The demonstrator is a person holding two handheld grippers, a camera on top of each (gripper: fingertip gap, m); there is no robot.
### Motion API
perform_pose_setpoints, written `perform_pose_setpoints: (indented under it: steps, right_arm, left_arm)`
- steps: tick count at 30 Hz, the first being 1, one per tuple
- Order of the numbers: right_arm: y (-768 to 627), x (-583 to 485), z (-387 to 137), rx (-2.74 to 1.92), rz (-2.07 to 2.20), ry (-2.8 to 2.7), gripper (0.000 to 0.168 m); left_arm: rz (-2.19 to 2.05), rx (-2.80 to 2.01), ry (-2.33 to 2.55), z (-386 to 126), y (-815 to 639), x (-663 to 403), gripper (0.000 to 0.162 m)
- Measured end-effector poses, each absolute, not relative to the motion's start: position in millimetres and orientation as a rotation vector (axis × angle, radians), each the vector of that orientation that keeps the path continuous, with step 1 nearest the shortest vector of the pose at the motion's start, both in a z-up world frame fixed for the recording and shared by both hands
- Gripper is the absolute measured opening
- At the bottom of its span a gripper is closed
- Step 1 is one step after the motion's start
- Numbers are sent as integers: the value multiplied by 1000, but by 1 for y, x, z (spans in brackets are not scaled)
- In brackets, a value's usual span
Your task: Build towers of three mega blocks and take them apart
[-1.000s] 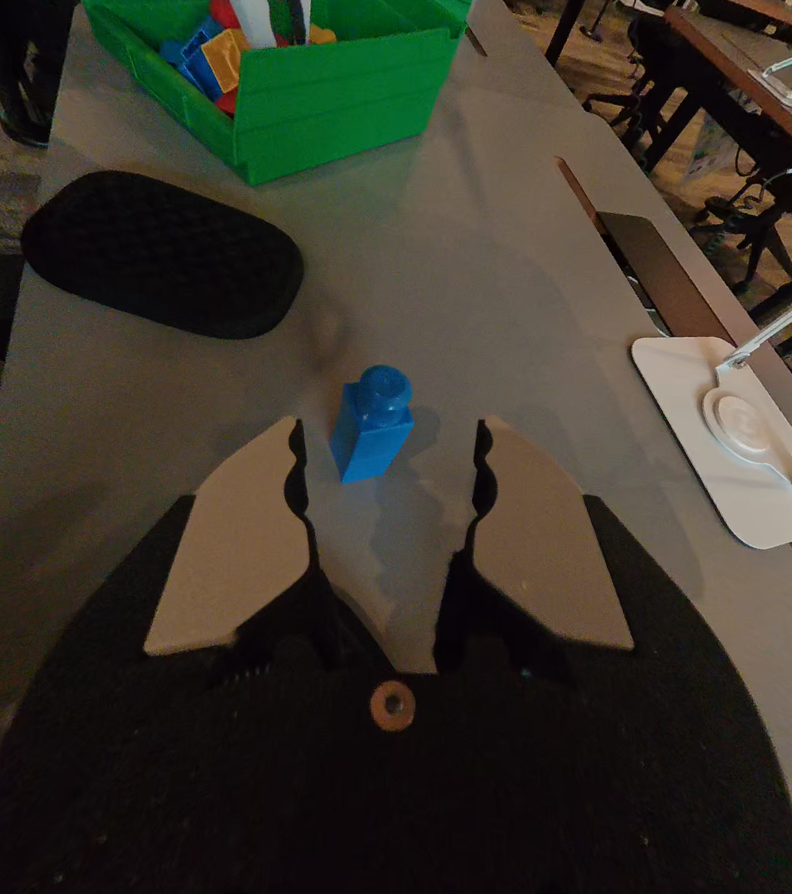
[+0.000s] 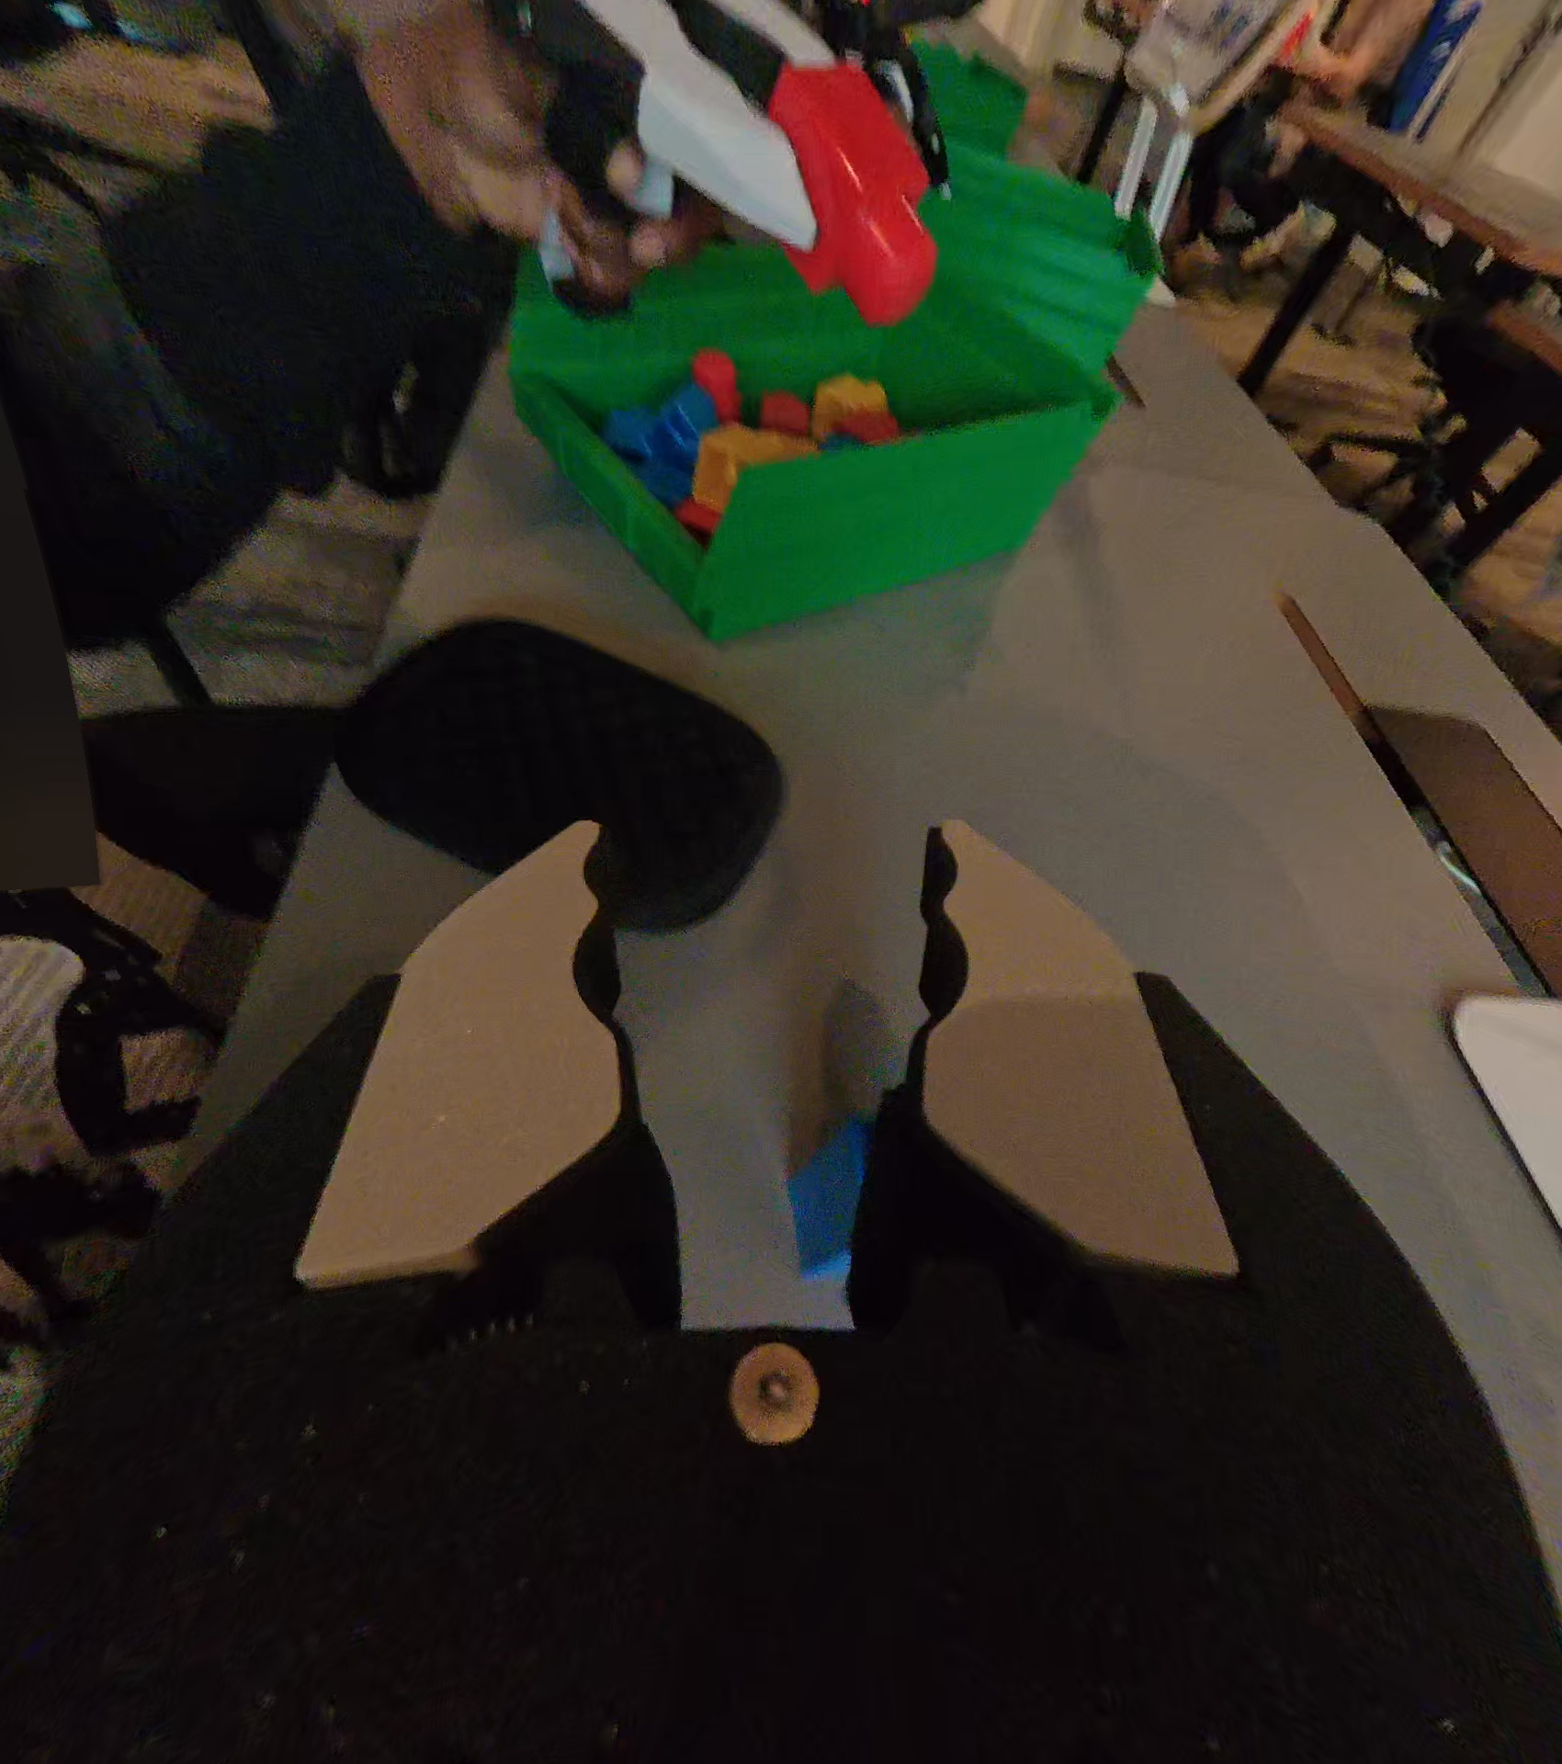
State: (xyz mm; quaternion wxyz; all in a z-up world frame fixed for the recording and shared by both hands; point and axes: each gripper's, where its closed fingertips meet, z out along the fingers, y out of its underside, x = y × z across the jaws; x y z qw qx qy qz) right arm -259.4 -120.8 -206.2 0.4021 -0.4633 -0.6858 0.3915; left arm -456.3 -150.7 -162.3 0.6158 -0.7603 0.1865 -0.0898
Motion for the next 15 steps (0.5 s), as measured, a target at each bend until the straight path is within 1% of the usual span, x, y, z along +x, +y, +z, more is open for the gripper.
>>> perform_pose_setpoints:
  steps: [6, 12, 15]
  right_arm:
    - [-151, -289, -166, -1051, 1284, -1618, 62]
    - [-161, -302, -142, -1004, 1496, -1508, 62]
    - [-157, -301, -131, -995, 1608, -1418, 58]
  left_arm:
    - [-555, -1491, 477, -135, -157, -374, 36]
    - [-754, -1392, 522, -129, -155, -327, 36]
    - [-810, -1375, 540, -129, -153, -314, 36]
